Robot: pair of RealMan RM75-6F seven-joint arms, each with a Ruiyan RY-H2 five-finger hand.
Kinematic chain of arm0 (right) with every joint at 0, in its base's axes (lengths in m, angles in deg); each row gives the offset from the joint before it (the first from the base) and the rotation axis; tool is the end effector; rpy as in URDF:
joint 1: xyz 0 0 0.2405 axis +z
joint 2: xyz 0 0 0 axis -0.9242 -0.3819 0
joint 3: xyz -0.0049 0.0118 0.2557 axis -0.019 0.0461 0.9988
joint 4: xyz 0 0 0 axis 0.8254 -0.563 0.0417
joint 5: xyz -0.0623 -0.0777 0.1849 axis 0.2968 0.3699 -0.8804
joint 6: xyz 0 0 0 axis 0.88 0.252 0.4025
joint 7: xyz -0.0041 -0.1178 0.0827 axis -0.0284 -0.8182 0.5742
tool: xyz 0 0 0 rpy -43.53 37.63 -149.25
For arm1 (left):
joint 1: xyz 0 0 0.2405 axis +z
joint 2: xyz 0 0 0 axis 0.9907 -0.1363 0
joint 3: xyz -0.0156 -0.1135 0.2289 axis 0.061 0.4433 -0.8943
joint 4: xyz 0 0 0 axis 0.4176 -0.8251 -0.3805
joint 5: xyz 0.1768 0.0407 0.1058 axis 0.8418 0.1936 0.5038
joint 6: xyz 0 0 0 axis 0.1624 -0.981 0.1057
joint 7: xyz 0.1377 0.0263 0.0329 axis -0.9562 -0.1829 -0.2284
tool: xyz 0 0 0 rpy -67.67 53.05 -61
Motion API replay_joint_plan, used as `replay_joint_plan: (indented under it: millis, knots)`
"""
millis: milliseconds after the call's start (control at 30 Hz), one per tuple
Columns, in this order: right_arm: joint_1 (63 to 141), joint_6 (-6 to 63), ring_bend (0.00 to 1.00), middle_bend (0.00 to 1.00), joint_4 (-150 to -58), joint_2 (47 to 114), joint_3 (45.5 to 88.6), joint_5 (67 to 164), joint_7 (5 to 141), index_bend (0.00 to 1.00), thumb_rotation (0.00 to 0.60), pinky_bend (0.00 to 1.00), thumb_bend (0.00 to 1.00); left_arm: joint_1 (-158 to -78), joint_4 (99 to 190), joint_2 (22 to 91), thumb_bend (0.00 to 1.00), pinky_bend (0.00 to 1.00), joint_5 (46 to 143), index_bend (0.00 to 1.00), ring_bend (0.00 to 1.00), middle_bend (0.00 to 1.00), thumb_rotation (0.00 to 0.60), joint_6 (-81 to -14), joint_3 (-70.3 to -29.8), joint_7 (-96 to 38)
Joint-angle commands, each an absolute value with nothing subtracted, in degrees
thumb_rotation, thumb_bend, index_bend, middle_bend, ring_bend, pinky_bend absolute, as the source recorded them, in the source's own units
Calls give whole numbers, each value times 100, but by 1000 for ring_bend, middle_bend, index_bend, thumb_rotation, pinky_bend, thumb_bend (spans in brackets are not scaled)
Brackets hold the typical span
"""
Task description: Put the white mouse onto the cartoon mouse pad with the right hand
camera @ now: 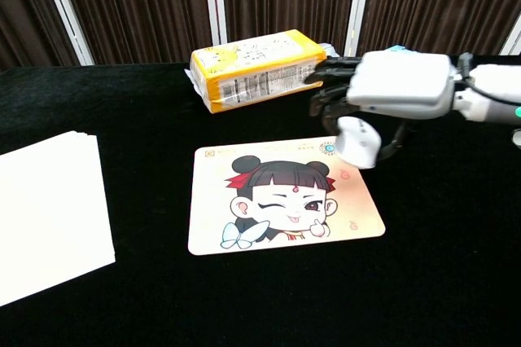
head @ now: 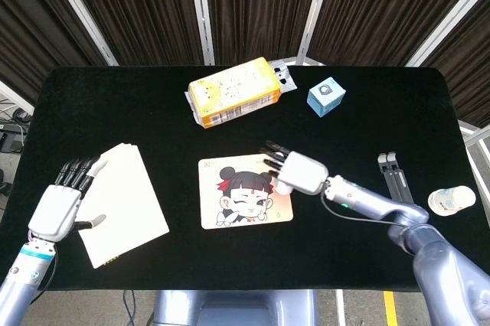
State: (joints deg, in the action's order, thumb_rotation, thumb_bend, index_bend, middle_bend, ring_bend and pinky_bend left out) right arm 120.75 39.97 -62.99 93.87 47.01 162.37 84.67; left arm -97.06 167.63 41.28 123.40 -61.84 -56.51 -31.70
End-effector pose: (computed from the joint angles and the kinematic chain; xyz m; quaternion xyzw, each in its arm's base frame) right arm -0.1665 -0.3894 -0.0029 0.8819 0.0297 0.3766 0.2822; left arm -0.2531 0.2209 0.1128 -0.6659 -0.3673 -0.4308 0.4859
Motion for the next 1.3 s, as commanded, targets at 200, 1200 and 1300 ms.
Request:
replay_joint_plan:
  millis: [200,1200,1300]
  knots:
    - [12393,4165,0,236,-6130,9909,4752,16455,8168,578,600,0,126,-9726,16746,4100,130,0,12306,0,0,0,600,-6122,-5661,-3112]
    - [12953,3912,0,236,-4569,10955,4306,16701,8169,585,600,0,121,-9798,16776,3943,130,0,12344,0,0,0,600,-5945,-5751,-2886]
    - [12944,3929,0,236,-4480,11002,4231,16734,8133,584,600,0,118,-9801,16785,3937,131,0,12335,0,0,0,600,-5934,-5754,-2894]
